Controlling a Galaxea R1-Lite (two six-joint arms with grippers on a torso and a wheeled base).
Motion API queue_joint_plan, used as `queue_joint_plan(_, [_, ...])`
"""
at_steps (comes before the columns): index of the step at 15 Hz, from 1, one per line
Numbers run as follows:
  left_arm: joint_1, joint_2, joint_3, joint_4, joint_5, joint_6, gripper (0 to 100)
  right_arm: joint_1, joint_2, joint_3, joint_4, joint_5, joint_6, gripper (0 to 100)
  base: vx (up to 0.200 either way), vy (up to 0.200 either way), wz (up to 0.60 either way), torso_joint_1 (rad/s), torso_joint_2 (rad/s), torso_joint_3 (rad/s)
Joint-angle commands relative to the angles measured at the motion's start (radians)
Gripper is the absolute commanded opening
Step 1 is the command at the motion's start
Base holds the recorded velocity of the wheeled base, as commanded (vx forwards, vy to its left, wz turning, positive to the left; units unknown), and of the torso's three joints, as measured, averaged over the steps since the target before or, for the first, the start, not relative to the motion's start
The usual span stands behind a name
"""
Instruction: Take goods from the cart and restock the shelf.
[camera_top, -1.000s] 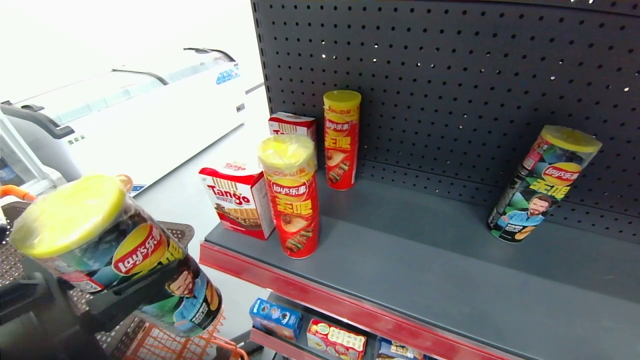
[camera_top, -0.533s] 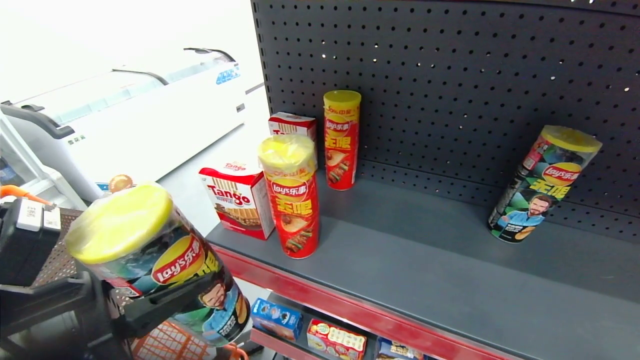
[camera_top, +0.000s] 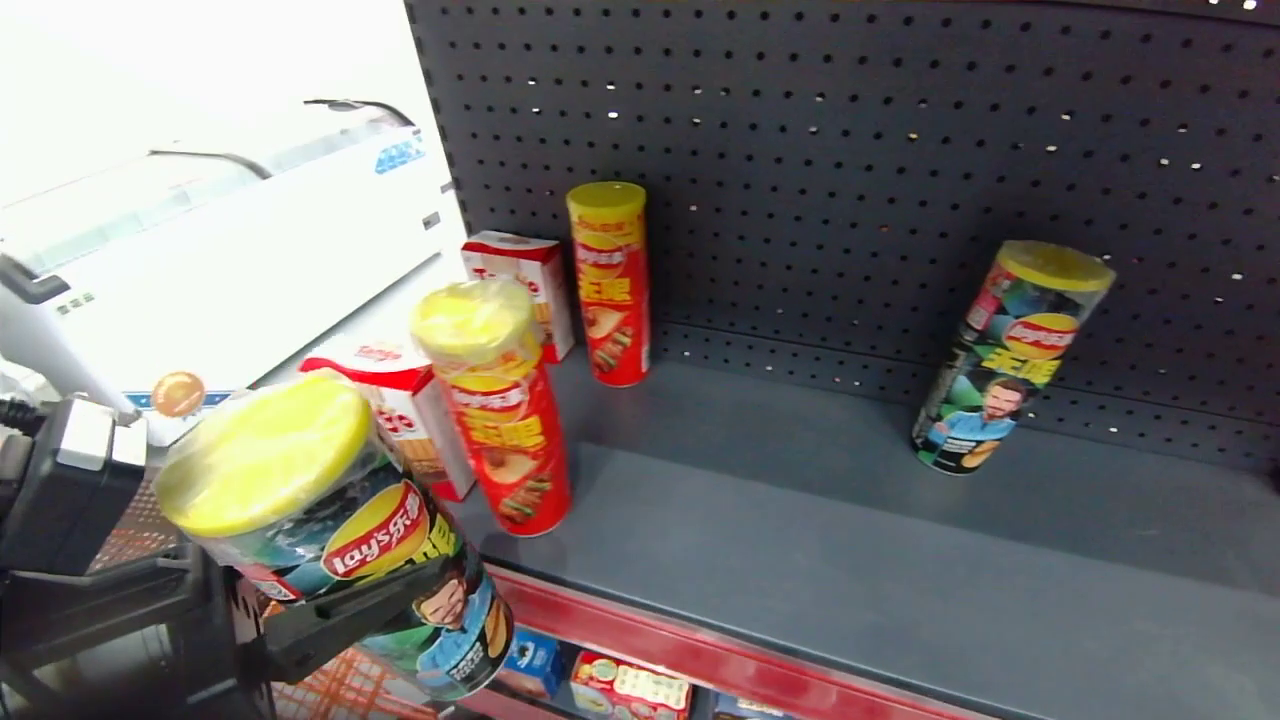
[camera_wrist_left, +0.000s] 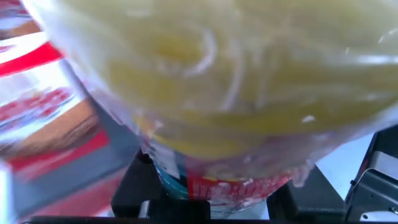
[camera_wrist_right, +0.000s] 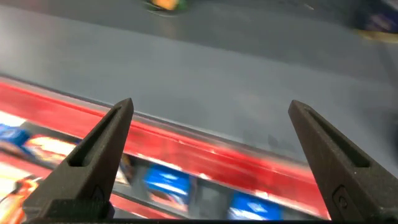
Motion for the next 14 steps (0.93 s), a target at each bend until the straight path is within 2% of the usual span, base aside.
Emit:
queue_joint_plan(1, [0.000,0.005,0.000,-0.003,0.000,0.000,0,0.000,0.000,0.000,-0.001,0.000,-0.001,100,0.000,0.000,-0.60,0.007,0.01,-0.002])
queue_joint_plan(10, [0.007,0.001,0.002,-0.003,0.002,-0.001,0,0.000,0.000,0.000,-0.001,0.003,-0.002,100,0.000,0.000,0.00,0.000,0.00,0.000])
queue_joint_plan(14, [0.007,0.001,0.006,-0.003,0.002,-0.001,0,0.000,0.000,0.000,-0.001,0.003,-0.001,100,0.000,0.000,-0.60,-0.004,0.00,0.006])
